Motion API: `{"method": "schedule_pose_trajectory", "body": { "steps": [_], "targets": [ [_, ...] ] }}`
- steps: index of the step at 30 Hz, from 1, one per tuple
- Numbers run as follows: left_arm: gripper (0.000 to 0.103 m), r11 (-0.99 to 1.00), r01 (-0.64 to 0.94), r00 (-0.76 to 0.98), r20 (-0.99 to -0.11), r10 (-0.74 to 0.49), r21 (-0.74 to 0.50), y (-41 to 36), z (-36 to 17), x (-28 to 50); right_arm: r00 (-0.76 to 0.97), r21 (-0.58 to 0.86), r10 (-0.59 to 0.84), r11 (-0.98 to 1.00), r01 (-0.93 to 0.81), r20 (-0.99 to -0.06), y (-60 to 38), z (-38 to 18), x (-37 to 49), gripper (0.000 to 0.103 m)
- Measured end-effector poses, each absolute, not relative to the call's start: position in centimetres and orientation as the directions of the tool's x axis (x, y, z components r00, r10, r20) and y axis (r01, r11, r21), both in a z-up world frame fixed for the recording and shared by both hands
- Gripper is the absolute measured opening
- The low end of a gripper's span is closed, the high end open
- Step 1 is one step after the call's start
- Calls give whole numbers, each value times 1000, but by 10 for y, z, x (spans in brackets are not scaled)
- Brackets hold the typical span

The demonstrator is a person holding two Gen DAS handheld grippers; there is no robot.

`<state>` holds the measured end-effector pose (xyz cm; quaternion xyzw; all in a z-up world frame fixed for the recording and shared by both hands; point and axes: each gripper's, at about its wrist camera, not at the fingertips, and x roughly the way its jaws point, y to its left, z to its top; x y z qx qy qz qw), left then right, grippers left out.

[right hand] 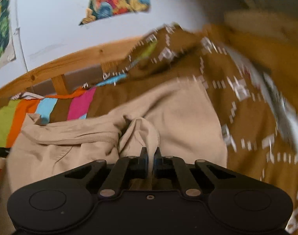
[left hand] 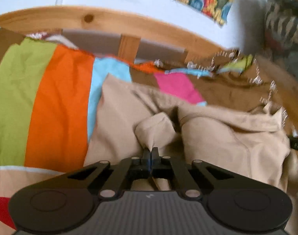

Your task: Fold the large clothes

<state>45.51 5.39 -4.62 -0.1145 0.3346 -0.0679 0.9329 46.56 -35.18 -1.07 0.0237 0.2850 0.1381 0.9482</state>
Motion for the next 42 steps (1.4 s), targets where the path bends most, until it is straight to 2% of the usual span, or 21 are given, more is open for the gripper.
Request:
{"method": "schedule_pose_trajectory", "body": {
  "steps": [3,5,6,8,9,11,14,17,19,21,23,25,31,33,35,38,40,42],
  "targets": [
    [1,960,58,773,-596,-217,-274,57,-46,449,816,30,234,966,-258,-529,-342,-23,473,5],
    [4,957,62,777,-589,-224,-282,62,-43,441,816,29,231,967,-255,-529,-347,-29,473,7],
    [4,956,64,782,-581,-226,-287,66,-40,436,817,28,230,967,-254,-528,-348,-28,473,10],
    [4,951,88,815,-528,-240,-297,73,-32,423,825,-21,212,965,-262,-525,-349,-24,462,25],
    [5,948,115,835,-489,-253,-296,73,-27,418,831,-53,207,961,-272,-516,-348,-21,454,28],
    [14,939,195,861,-409,-302,-283,67,-16,409,860,-145,197,944,-296,-471,-343,-12,436,31],
    [14,915,301,843,-374,-388,-269,47,-9,410,889,-261,253,893,-367,-383,-328,-1,409,31],
    [14,915,335,807,-432,-403,-227,19,-16,417,857,-285,351,837,-468,-377,-308,-2,402,32],
    [14,935,322,793,-497,-352,-149,3,-28,423,837,-324,376,796,-511,-397,-292,-11,405,32],
    [13,945,309,771,-553,-316,-110,-5,-42,431,839,-383,344,771,-509,-423,-279,-24,412,32],
    [6,948,292,746,-590,-309,-128,-4,-54,438,828,-382,291,780,-495,-480,-274,-37,428,31],
    [1,948,288,740,-597,-311,-137,-2,-61,443,811,-342,271,804,-487,-518,-274,-52,444,31],
    [3,939,308,728,-598,-335,-151,5,-52,432,838,-358,249,818,-450,-486,-267,-70,443,35],
    [12,936,317,731,-590,-343,-152,7,-49,424,827,-325,275,823,-466,-490,-272,-66,438,40],
    [33,936,328,726,-600,-337,-130,4,-49,420,820,-304,296,824,-479,-489,-276,-59,428,51],
    [39,943,329,714,-641,-282,-49,-8,-53,412,803,-300,324,805,-512,-500,-278,-53,410,64],
    [41,946,325,704,-669,-236,9,-16,-57,408,796,-339,306,782,-523,-522,-275,-56,401,64],
    [47,955,295,698,-688,-200,22,-19,-54,403,793,-381,278,760,-527,-542,-272,-63,393,64]
  ]
}}
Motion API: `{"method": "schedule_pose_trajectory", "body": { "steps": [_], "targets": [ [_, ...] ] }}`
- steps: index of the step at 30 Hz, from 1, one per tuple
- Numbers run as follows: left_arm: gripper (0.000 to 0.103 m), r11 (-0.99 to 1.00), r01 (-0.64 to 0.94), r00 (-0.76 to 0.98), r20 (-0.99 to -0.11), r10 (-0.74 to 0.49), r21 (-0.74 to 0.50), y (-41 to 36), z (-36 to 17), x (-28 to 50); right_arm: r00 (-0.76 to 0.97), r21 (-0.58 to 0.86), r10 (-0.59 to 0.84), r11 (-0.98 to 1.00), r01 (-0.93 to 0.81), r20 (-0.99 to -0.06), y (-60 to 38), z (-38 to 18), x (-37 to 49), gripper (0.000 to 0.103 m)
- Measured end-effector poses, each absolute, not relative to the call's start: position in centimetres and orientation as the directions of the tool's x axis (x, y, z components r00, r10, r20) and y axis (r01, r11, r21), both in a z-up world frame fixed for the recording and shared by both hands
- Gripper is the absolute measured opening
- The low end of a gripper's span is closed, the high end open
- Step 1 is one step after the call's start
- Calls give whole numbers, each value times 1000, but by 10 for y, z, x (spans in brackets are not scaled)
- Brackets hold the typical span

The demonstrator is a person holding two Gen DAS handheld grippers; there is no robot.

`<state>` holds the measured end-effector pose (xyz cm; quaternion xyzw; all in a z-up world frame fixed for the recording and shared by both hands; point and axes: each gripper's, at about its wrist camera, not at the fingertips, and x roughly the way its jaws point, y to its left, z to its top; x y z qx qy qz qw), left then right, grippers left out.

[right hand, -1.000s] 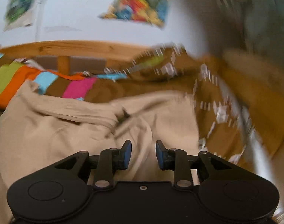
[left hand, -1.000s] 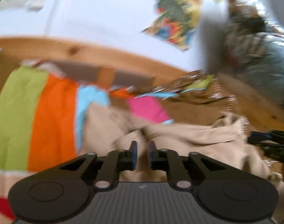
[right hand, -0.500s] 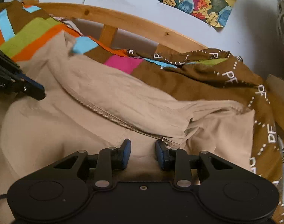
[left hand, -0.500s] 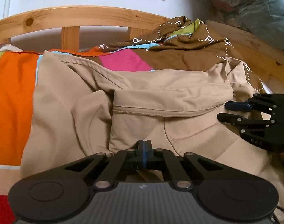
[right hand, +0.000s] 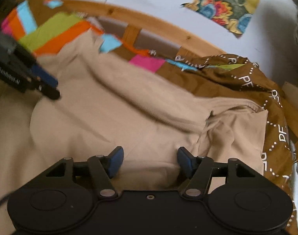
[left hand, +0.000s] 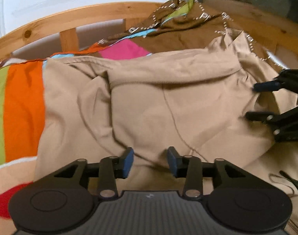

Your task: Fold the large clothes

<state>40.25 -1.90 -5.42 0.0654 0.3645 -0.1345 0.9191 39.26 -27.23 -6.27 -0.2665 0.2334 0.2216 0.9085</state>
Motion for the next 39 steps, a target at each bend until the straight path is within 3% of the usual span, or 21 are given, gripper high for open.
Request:
{"method": "schedule_pose_trajectory", "body": {
  "steps": [4,8,16,22,25,32,36,39],
  "targets": [
    [70,967,248,697,-682,-223,-62,-8,-36,379,795,-360,250,789,-498,-552,-277,-58,381,65],
    [81,969,244,731,-651,-204,-30,-4,-18,340,811,-315,267,823,-473,-521,-289,-36,349,73],
    [102,963,268,766,-612,-195,29,-10,8,246,824,-273,299,842,-465,-482,-304,-22,247,79],
    [102,934,356,699,-666,-258,12,-30,-11,189,802,-172,300,881,-440,-516,-318,-19,162,98],
    [102,905,423,665,-692,-281,39,-44,-25,168,796,-165,274,893,-420,-539,-326,-24,127,101],
    [102,807,564,606,-751,-261,175,-75,-51,140,712,-252,300,791,-557,-635,-322,-53,105,102],
    [102,806,563,604,-757,-249,184,-81,-55,139,670,-282,291,741,-610,-683,-310,-77,111,102],
    [102,809,555,605,-762,-231,196,-83,-56,144,688,-308,282,738,-601,-668,-306,-87,116,102]
  ]
}}
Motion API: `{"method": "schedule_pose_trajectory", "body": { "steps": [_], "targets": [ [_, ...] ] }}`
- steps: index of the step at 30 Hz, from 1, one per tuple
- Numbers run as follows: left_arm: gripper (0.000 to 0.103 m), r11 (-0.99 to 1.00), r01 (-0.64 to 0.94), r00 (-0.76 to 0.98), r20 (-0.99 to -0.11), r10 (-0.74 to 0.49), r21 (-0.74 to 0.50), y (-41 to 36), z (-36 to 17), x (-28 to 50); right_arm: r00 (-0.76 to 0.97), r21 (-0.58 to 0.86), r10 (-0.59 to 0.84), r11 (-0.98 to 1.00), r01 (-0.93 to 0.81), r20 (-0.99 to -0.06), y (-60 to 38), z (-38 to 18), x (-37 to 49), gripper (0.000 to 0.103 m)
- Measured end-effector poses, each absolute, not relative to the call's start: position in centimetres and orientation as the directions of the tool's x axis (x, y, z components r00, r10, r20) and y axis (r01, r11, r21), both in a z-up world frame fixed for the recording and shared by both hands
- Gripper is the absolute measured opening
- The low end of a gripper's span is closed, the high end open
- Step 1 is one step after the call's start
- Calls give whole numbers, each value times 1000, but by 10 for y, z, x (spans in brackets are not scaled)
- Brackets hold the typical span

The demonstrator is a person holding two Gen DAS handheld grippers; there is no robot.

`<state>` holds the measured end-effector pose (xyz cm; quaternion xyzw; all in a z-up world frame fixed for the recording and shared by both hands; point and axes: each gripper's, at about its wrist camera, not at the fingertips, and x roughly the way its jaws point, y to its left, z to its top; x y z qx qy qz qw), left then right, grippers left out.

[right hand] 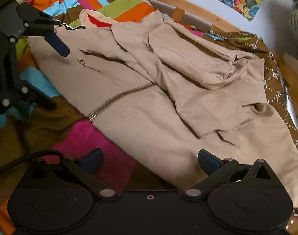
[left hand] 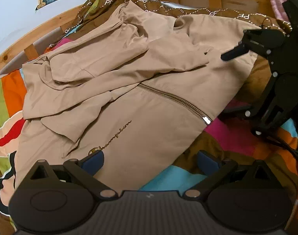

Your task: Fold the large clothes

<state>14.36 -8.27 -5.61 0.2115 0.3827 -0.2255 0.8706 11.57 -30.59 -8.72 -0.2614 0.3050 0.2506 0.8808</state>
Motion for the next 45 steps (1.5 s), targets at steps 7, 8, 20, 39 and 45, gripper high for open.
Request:
{"method": "schedule_pose_trajectory", "body": {
  "steps": [7,8,20,39,45],
  "targets": [
    [102,804,562,604,-761,-238,194,-87,-56,147,781,-383,271,752,-537,-563,-304,-85,120,102],
    [102,802,566,602,-760,-244,190,-88,-56,148,798,-386,274,761,-521,-536,-306,-83,120,102],
    [63,841,477,658,-738,-150,254,-84,-53,167,869,-176,312,899,-401,-385,-329,-63,137,102],
    [14,916,394,718,-647,-255,77,-60,20,233,895,-439,319,787,-433,-311,-306,-56,107,101],
    [14,903,416,713,-656,-250,108,-58,11,215,930,-530,164,783,-326,-329,-315,-60,114,73]
  ]
}}
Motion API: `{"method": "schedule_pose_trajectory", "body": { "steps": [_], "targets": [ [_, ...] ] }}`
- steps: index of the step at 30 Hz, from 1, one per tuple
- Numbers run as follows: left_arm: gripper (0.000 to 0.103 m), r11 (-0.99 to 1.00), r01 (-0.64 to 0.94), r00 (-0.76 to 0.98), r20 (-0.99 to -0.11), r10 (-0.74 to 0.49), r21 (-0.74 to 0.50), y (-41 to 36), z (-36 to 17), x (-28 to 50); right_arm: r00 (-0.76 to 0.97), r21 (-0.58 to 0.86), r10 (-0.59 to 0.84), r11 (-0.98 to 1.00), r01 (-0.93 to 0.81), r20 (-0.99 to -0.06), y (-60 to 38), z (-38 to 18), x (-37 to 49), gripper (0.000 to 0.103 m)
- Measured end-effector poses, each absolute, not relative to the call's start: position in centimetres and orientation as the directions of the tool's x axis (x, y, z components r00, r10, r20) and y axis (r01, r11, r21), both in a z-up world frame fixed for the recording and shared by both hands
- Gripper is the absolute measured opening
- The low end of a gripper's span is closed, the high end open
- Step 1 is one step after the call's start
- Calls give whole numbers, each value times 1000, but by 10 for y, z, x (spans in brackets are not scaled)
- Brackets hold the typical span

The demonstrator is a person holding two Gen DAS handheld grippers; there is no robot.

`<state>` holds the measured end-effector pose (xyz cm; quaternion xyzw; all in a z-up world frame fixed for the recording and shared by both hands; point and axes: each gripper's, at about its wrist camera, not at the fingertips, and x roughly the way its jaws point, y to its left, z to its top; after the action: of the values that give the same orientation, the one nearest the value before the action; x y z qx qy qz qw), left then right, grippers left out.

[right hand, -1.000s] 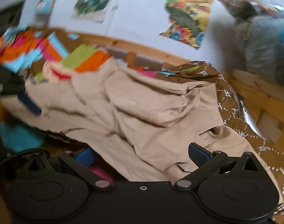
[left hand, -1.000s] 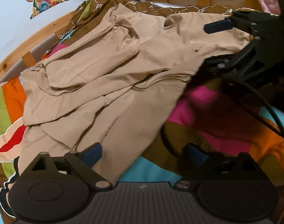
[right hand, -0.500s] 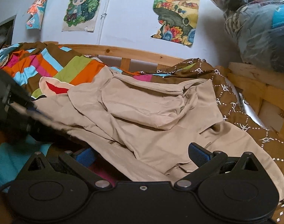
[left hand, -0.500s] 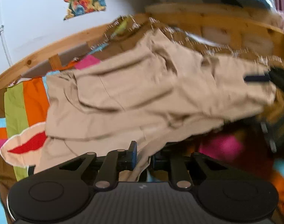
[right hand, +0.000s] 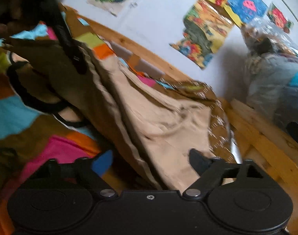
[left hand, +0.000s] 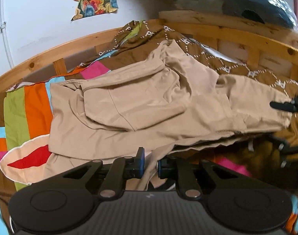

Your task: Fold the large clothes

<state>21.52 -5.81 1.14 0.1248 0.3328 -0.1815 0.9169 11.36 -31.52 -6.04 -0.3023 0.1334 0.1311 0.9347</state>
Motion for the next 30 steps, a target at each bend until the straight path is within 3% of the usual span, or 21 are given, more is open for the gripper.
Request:
{"method": "schedule_pose_trajectory", "body": {
  "steps": [2,4,6,8,11,16,22,30],
  "targets": [
    [14,897,426,711,-658,-249,122,-58,10,209,931,-549,133,776,-311,-339,-324,-58,109,59],
    [14,895,428,710,-659,-247,126,-58,8,206,914,-552,135,760,-343,-382,-330,-59,106,56],
    [14,897,426,709,-659,-249,120,-57,8,205,894,-570,113,735,-369,-433,-331,-65,107,47],
    [14,900,420,712,-657,-248,115,-56,7,202,877,-578,90,720,-385,-473,-332,-72,110,33],
    [19,903,399,732,-649,-210,158,-57,0,190,889,-582,62,734,-349,-454,-335,-71,112,15],
    [35,862,377,775,-626,-93,338,-64,-29,151,922,-511,72,815,-275,-381,-343,-53,114,10],
    [37,823,315,779,-624,60,472,-52,-63,119,942,-514,68,824,-239,-329,-344,-48,111,10],
    [39,826,156,783,-578,231,541,-11,-67,117,950,-512,60,831,-219,-308,-343,-47,112,10]
  ]
}}
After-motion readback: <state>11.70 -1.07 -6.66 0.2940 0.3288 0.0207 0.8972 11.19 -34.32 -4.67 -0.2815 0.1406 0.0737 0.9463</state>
